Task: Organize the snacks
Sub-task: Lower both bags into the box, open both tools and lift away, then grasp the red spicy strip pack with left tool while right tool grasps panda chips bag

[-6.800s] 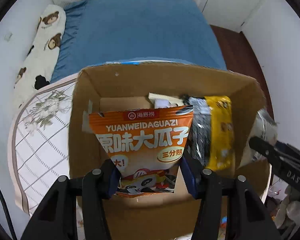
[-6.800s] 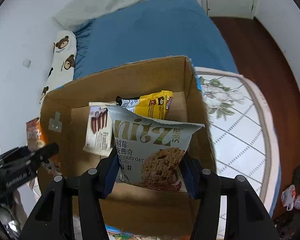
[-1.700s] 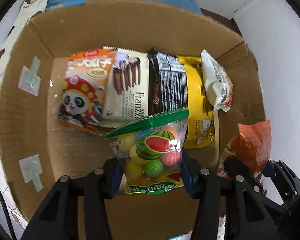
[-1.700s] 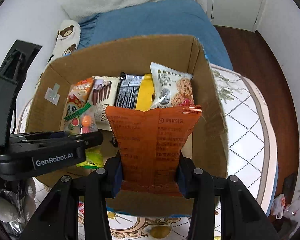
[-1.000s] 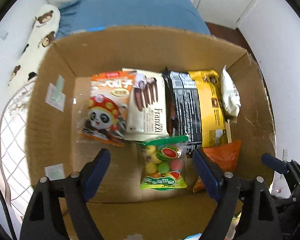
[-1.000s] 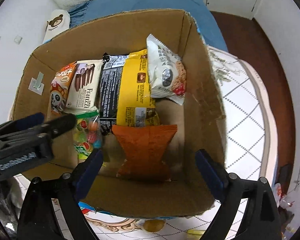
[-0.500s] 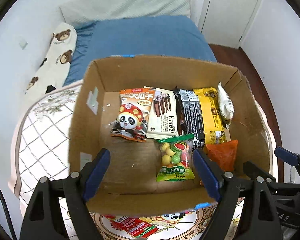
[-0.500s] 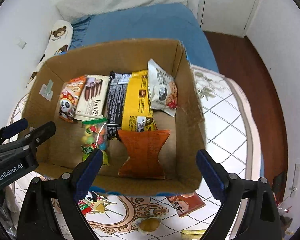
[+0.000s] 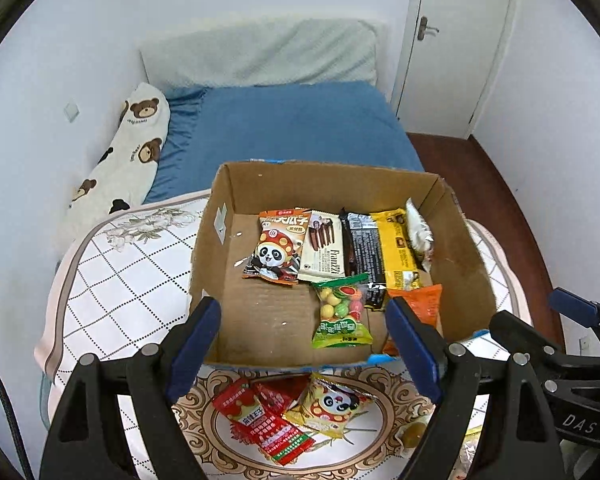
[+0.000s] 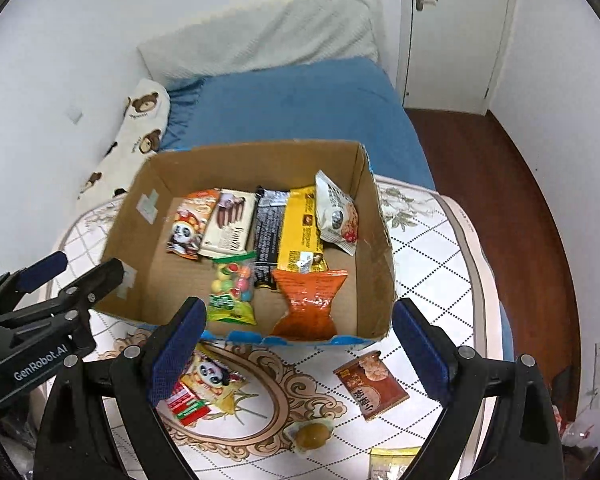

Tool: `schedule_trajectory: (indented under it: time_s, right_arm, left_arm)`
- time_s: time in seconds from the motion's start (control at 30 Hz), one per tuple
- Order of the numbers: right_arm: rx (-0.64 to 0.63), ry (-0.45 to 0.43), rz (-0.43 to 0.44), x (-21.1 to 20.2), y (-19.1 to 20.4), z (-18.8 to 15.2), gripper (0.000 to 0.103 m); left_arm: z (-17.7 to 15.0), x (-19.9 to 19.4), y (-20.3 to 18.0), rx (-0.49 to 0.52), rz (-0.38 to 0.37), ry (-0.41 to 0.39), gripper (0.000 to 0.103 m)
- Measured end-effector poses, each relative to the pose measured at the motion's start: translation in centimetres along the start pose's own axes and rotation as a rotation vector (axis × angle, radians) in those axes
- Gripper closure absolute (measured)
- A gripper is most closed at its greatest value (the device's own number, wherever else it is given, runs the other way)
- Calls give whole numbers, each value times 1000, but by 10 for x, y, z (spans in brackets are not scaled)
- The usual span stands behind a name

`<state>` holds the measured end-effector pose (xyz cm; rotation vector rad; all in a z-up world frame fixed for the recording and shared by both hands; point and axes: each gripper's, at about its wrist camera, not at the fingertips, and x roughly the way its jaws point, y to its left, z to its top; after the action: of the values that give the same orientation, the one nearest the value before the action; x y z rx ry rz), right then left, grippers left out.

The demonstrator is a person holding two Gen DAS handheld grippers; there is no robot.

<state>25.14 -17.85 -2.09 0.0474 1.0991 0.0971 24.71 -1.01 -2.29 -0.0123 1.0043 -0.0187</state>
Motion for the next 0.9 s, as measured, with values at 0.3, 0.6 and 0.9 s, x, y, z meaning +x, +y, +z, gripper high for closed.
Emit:
schedule_trajectory:
  time_s: [0.3, 0.6, 0.9]
  right_arm:
    - [5, -66, 27, -40, 9, -21, 7]
    - [86, 44, 106, -9, -8, -62, 9]
    - [271, 292, 278, 99, -12, -118, 31]
  left_arm:
    - [-17, -38, -2, -4, -6, -62, 19]
    - [-60, -17, 20, -43, 65, 38, 19]
    - [-139, 72, 64, -158, 150, 347, 19]
